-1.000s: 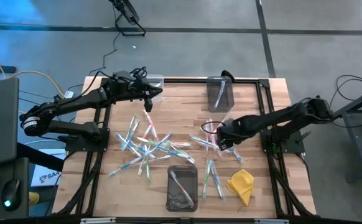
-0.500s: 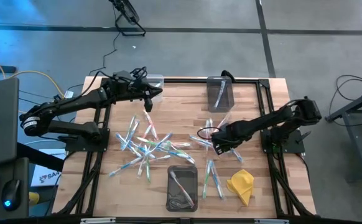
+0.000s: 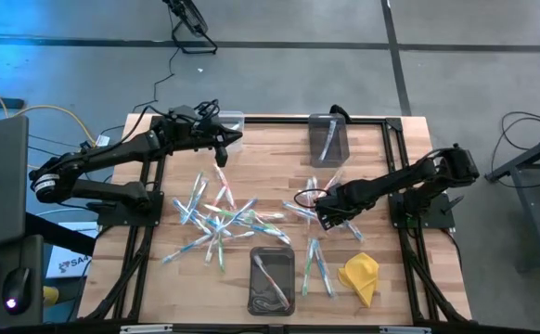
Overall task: Pick & Place Toothbrushes
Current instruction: Put the blue toothbrush into the top black bin
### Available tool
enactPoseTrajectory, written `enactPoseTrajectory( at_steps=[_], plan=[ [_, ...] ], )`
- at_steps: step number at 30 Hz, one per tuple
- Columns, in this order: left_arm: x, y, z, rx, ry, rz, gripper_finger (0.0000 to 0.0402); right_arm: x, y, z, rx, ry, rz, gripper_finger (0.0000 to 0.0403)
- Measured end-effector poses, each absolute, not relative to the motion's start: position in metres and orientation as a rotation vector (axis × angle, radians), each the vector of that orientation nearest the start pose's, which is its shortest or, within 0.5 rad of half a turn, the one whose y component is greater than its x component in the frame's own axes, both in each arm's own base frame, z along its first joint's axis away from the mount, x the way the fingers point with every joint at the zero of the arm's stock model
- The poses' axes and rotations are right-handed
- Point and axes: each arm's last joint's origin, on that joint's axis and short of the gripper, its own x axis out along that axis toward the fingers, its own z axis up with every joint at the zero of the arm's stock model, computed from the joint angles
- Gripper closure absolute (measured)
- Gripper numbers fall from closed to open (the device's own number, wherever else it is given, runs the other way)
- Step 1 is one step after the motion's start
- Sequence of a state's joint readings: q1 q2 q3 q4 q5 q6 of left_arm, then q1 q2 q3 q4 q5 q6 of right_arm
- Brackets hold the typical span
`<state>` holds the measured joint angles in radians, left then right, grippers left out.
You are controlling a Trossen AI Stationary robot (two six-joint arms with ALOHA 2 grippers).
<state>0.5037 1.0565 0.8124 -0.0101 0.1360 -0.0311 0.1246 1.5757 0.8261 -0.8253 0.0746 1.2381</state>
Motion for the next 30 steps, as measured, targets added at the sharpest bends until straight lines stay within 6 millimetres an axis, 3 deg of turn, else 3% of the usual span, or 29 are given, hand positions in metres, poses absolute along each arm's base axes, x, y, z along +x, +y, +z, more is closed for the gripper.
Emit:
enactPoseTrajectory(
  at_steps=[10, 21, 30],
  plan=[
    [0.2084, 0.1103, 0.3081, -0.111, 0.237, 0.369, 0.0387, 0.2395, 0.0278, 0.1479, 0.809, 1.345, -0.91, 0.0276],
    [0.2084, 0.1102, 0.3081, -0.111, 0.237, 0.369, 0.0387, 0.2397, 0.0278, 0.148, 0.81, 1.345, -0.91, 0.0389],
    [0.2084, 0.1102, 0.3081, -0.111, 0.237, 0.365, 0.0387, 0.2397, 0.0278, 0.1482, 0.809, 1.344, -0.91, 0.04]
  ],
)
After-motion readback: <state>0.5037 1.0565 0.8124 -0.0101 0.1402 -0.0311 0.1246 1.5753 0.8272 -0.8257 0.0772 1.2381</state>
